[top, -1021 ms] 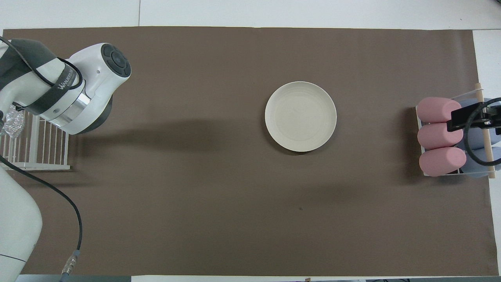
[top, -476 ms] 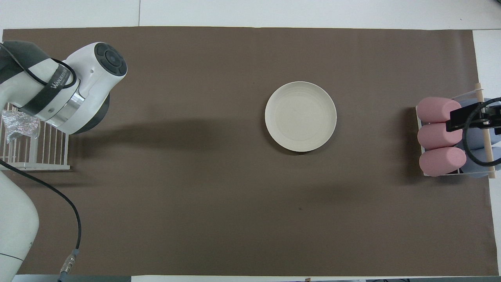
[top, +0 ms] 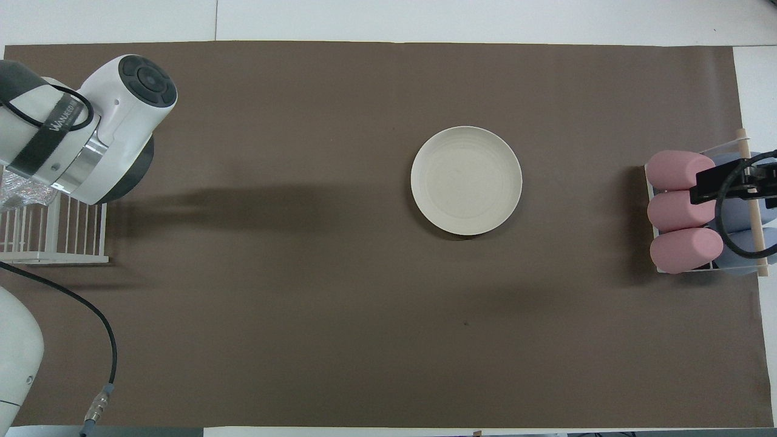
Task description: Wipe plate with sponge
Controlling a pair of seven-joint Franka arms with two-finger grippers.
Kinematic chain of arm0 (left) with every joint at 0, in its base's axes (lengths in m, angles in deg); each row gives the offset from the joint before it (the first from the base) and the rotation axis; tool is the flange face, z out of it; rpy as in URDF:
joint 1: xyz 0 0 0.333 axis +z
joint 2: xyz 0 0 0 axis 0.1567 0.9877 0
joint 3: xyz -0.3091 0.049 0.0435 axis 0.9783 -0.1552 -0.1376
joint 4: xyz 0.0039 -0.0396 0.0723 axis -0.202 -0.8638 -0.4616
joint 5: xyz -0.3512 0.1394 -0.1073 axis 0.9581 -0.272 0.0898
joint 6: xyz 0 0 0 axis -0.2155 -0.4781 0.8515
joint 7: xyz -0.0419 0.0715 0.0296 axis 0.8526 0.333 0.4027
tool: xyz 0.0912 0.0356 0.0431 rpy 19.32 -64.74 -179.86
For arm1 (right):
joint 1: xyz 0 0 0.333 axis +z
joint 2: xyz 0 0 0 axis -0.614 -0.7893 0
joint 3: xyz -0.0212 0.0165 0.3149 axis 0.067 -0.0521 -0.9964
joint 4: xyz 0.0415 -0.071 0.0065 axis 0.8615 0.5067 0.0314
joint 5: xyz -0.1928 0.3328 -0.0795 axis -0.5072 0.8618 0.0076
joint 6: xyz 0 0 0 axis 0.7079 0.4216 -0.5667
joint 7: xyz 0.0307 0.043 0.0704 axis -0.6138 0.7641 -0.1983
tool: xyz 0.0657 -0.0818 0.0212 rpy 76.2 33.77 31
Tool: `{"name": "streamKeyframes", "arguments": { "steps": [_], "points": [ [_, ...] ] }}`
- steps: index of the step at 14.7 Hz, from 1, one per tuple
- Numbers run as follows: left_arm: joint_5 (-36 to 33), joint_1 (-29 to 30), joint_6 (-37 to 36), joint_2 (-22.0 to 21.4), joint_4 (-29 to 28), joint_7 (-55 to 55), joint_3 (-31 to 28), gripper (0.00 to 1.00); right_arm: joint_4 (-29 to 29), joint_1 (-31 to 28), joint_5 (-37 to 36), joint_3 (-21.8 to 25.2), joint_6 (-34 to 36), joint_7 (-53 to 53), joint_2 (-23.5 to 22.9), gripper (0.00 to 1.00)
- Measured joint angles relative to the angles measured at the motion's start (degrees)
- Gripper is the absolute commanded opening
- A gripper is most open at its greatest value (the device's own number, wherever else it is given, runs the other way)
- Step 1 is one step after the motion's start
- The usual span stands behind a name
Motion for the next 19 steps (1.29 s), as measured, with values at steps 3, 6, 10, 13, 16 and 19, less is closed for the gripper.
{"name": "streamKeyframes", "arguments": {
  "steps": [3, 6, 10, 13, 16, 19],
  "points": [
    [8.08, 0.85, -0.05, -0.97, 4.81, 0.26, -0.27, 1.0, 0.0, 0.0, 0.0, 0.0, 0.0, 0.0, 0.0, 1.0],
    [14.93, 2.08, -0.25, -4.05, 6.57, 3.02, -0.33, 1.0, -0.01, 0.0, 0.0, 0.0, 0.0, 0.0, 0.0, 1.0],
    [25.17, 3.44, -1.46, -9.12, 6.69, 5.47, -0.41, 1.0, -0.03, 0.03, 0.0, -0.15, 0.0, 0.0, 0.0, 1.0],
    [33.52, 5.89, -4.5, -14.37, 6.7, 10.59, -0.54, 1.0, -0.03, 0.04, 0.0, -0.21, 0.0, 0.0, 0.0, 1.0],
    [40.56, 6.86, -7.64, -18.47, 6.24, 12.94, -0.61, 1.0, -0.04, 0.12, 0.0, -0.26, 0.0, 0.0, 0.0, 1.0],
    [45.9, 6.87, -9.07, -21.99, 3.22, 15.98, -0.55, 1.0, -0.05, 0.24, 0.0, -0.34, 0.0, 0.0, 0.0, 1.0]
  ]
}}
